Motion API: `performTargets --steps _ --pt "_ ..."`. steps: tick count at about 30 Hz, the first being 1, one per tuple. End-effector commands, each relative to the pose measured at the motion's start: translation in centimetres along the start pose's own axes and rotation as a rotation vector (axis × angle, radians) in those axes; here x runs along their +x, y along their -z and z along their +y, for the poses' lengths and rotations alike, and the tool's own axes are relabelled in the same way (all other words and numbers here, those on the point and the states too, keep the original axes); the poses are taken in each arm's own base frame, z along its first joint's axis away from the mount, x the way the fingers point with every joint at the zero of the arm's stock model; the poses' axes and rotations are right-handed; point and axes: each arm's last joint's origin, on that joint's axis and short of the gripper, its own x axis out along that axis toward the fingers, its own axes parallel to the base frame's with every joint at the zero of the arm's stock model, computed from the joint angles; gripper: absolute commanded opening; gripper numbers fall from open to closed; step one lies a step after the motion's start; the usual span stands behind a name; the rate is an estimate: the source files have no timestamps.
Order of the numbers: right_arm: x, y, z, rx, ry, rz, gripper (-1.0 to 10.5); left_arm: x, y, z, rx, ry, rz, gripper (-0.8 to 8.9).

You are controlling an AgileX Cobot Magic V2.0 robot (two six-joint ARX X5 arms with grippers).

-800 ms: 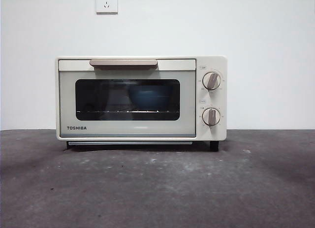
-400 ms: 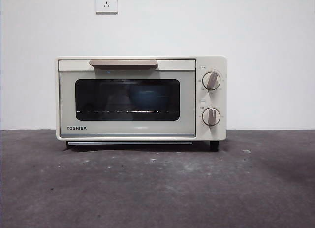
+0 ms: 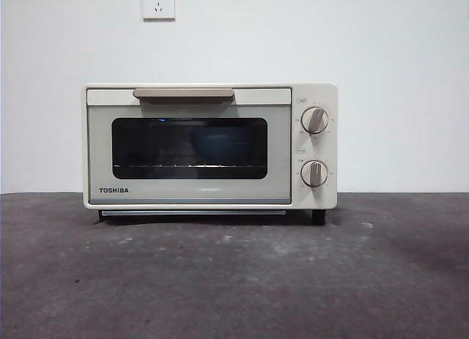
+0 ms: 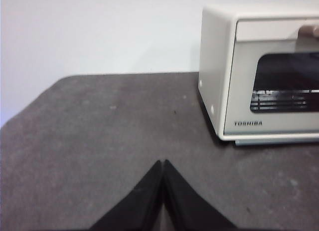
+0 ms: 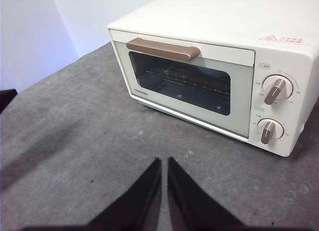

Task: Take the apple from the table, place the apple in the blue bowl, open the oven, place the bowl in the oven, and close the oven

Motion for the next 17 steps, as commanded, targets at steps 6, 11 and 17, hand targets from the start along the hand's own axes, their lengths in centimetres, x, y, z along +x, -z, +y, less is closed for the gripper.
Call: performTargets --steps 6,11,17 --pt "0.0 -0.1 0.1 -0.008 -0.007 -0.009 0.1 0.0 1.4 0.0 -0.048 -0.001 0.058 0.07" --pt "0.0 -0.1 0.1 -0.008 -0.007 -0.009 0.1 0.0 2.0 -0.1 -0.065 -0.001 0.122 0.08" --pt "0.0 -0.1 0.1 -0.008 -0.007 -0.009 0.1 0.0 2.0 -0.1 -0.075 -0.001 0.121 0.07"
